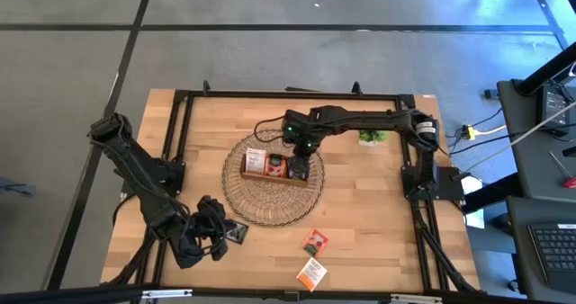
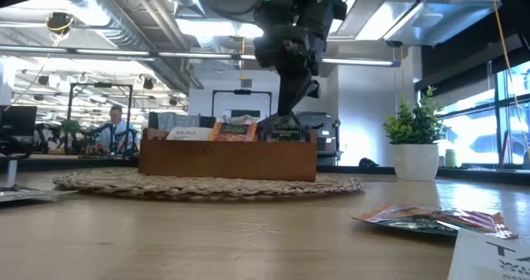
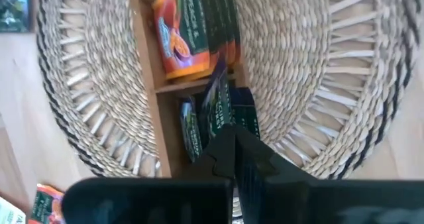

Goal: Pick & Place Tea
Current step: Adjust the purple tea bags in the wooden organizer

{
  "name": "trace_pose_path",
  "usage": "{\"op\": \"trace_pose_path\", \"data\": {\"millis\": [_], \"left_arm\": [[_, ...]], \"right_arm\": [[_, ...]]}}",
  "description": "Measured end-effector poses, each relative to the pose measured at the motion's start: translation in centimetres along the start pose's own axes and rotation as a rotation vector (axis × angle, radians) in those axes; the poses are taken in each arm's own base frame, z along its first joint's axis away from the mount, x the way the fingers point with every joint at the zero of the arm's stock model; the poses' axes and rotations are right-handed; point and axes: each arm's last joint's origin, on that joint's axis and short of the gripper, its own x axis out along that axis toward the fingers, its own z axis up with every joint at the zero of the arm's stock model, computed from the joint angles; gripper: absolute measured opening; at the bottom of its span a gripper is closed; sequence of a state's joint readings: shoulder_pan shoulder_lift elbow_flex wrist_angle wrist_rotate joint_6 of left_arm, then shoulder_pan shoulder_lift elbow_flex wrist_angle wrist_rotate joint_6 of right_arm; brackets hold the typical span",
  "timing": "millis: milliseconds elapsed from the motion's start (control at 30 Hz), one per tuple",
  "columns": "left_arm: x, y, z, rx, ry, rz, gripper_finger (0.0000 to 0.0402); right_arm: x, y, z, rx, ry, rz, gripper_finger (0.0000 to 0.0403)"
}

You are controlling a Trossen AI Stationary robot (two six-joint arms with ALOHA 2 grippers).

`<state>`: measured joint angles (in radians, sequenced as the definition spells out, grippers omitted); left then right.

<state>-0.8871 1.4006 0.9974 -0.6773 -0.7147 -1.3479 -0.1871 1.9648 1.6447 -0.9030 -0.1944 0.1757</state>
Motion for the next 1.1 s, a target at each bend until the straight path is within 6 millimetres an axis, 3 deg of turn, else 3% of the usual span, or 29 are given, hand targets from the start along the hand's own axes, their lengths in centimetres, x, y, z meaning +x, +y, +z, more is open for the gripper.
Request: {"op": "trace_pose_path", "data": {"millis": [167,400,667,800,1100], "left_arm": [[0.0,0.0,0.0,0.001,0.001,0.0,0.0002],[0.0,0.0,0.0,0.001,0.007,-0.002,0.0002],[0.0,0.1,0.0,0.01,0.001,0.007,0.0002],[0.0,0.1,0.0,0.028,-0.001,0.006,0.0002],[0.1,0.1,0.1,0.023,-0.001,0.008,0.0002]], "right_arm": [[-1.1,0.4,-0.1,0.014,-0.033,-0.035,0.0002],[0.7,1.1,-2.5,0.063,-0.094,-0.029,0.0002],[-1.5,0.5,-5.8,0.175,-0.258,-0.02,0.0001],[-0.4,0.6,-6.7,0.216,-0.348,0.031,0.0001],[1.5,0.6,-8.1,0.204,-0.362,0.0,0.001]]}}
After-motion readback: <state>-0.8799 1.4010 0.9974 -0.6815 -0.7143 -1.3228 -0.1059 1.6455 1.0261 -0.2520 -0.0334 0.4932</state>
